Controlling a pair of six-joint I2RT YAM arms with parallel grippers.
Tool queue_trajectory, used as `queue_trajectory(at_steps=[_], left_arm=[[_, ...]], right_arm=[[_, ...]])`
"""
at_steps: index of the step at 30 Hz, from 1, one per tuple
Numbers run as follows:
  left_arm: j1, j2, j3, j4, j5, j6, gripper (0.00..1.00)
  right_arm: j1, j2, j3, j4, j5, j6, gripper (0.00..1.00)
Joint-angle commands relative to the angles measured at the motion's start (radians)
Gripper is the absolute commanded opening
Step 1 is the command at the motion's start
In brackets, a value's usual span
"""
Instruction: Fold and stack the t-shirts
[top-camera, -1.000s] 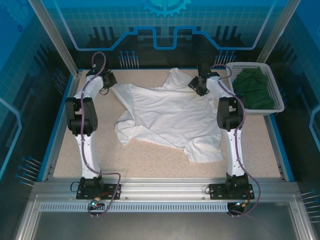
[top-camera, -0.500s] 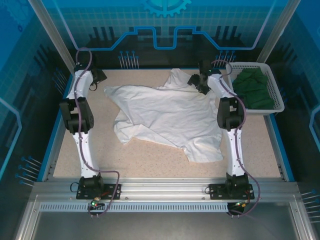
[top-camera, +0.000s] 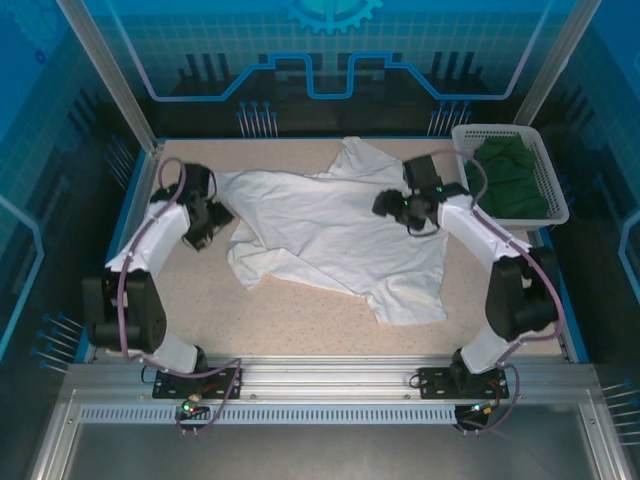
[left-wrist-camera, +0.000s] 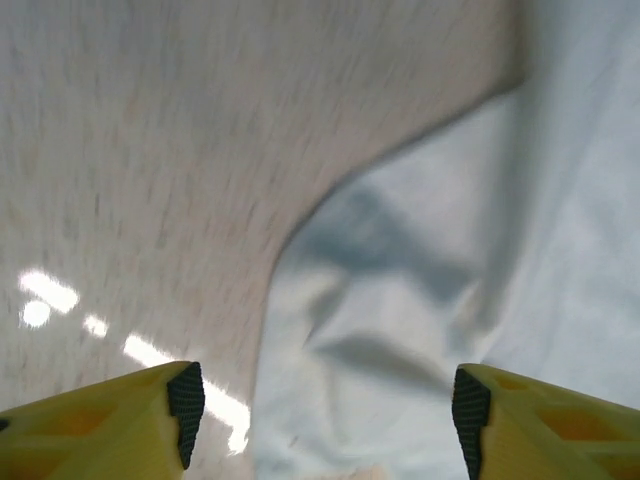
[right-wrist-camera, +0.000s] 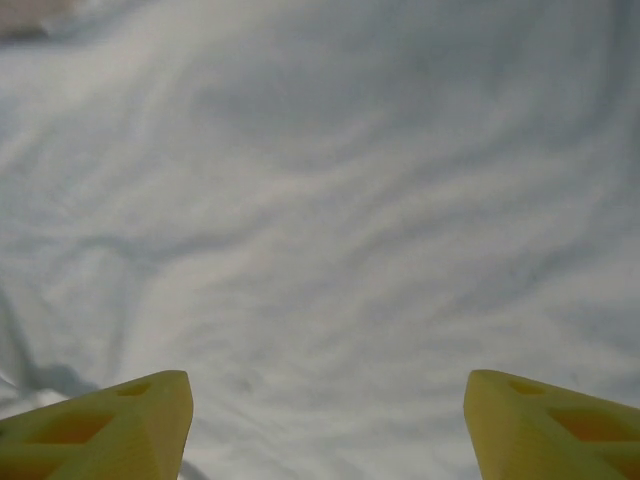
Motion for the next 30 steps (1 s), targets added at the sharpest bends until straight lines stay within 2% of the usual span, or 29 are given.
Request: queue_trajectory(at_steps=[1,6,10,14,18,24,27,30], left_arm=[[-0.091,-0.113,-0.149,0.087,0.117,-0.121,0.66],[-0.183,-0.129,-0.258,0.164,0.159,-0.199,0.66],[-0.201,-0.114,-0.315,0.250,0.179,-0.248,0.65],[-0.225,-0.079,-0.343,0.290,0.166,-0.274,0.60],[-0.244,-0.042,-0.367,0.329,0.164,-0.295,0.55],[-0.246,-0.059,-0.381,0.306,0.078,-0.284,0.31],[-0.246,-0.065,-0.371,0.274,0.056,-0.263,0.15],[-0.244,-0.088,-0.362,0.235,0.024,-0.244,0.00]], right_arm=[[0.023,-0.080,-0.135,-0.021,0.010,0.033,0.72],[0.031,-0.193,-0.270,-0.098,0.063,0.054,0.70],[0.047,-0.341,-0.354,-0.146,0.098,0.073,0.71],[0.083,-0.496,-0.418,-0.203,0.083,0.100,0.72],[0.134,-0.547,-0.430,-0.288,0.053,0.111,0.72],[0.176,-0.593,-0.450,-0.326,0.015,0.124,0.71],[0.189,-0.603,-0.464,-0.325,-0.029,0.127,0.71],[0.206,-0.595,-0.478,-0.337,-0.007,0.146,0.71]])
